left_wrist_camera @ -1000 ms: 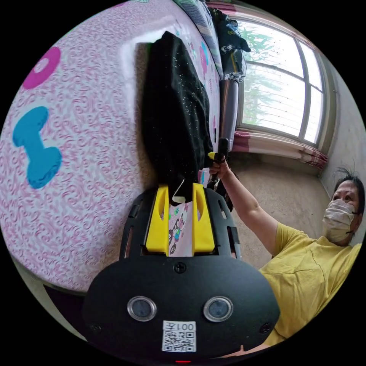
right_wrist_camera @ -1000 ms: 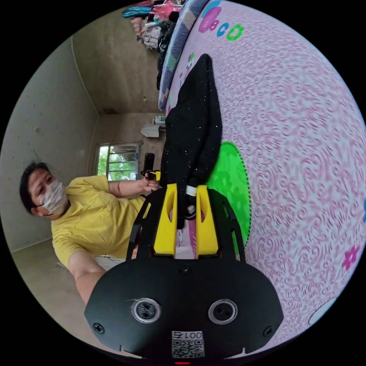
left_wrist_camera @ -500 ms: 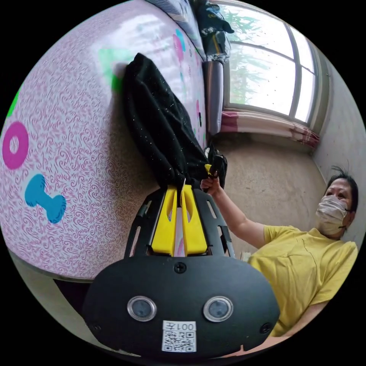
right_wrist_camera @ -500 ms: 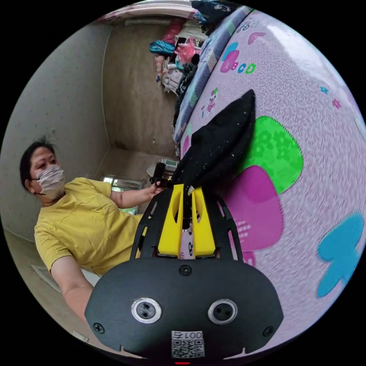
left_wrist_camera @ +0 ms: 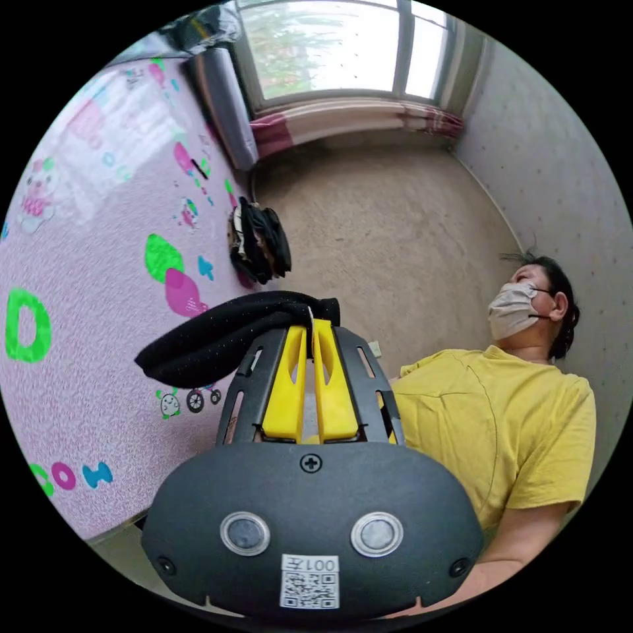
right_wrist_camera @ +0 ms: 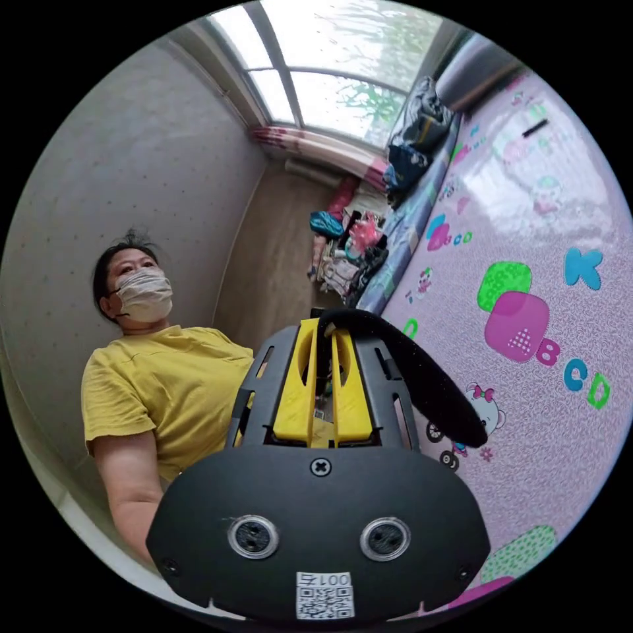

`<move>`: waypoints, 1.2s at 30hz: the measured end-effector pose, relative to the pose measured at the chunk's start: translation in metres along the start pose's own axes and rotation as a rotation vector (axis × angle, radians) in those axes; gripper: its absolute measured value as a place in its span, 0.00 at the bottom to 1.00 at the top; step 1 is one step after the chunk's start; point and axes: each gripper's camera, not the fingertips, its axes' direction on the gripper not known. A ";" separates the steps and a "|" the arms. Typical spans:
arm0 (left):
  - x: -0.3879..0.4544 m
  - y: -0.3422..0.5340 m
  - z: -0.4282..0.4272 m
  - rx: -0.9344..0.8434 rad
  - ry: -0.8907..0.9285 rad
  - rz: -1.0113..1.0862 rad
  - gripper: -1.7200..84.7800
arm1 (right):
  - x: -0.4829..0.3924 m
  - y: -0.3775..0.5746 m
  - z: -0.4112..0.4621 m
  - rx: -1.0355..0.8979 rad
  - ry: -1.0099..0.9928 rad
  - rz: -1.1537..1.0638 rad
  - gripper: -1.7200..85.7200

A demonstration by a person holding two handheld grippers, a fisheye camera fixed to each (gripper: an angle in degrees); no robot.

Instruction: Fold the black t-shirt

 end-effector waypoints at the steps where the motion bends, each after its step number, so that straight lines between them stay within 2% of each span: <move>1: 0.010 -0.004 0.005 -0.024 0.016 0.019 0.01 | -0.009 0.007 -0.003 0.014 0.009 -0.010 0.02; 6: 0.033 -0.009 0.033 -0.117 0.026 0.039 0.01 | -0.063 0.068 -0.029 0.113 0.075 -0.027 0.02; 10: 0.030 -0.006 0.072 -0.186 0.003 0.020 0.01 | -0.073 0.100 -0.054 0.160 0.113 -0.011 0.02; 14: 0.006 -0.013 0.132 -0.159 0.015 -0.036 0.01 | -0.061 0.115 -0.102 0.215 0.126 0.018 0.02; 19: -0.015 -0.062 0.235 -0.105 0.028 -0.021 0.01 | -0.039 0.065 -0.180 0.194 0.167 -0.011 0.02; 21: -0.009 -0.097 0.279 -0.116 0.034 0.048 0.01 | -0.048 0.011 -0.214 0.126 0.258 -0.087 0.02; 25: 0.036 -0.190 0.367 -0.147 0.005 0.302 0.01 | -0.103 -0.075 -0.251 0.035 0.483 -0.304 0.02; 29: 0.079 -0.255 0.428 -0.120 -0.003 0.521 0.01 | -0.162 -0.127 -0.289 0.088 0.681 -0.505 0.02; 32: 0.065 -0.279 0.461 -0.102 -0.001 0.517 0.01 | -0.152 -0.136 -0.314 0.137 0.751 -0.480 0.02; 34: 0.036 -0.285 0.478 -0.103 -0.026 0.467 0.01 | -0.121 -0.135 -0.325 0.150 0.772 -0.395 0.02; 36: -0.007 -0.286 0.495 -0.118 -0.065 0.376 0.01 | -0.059 -0.125 -0.335 0.146 0.816 -0.208 0.02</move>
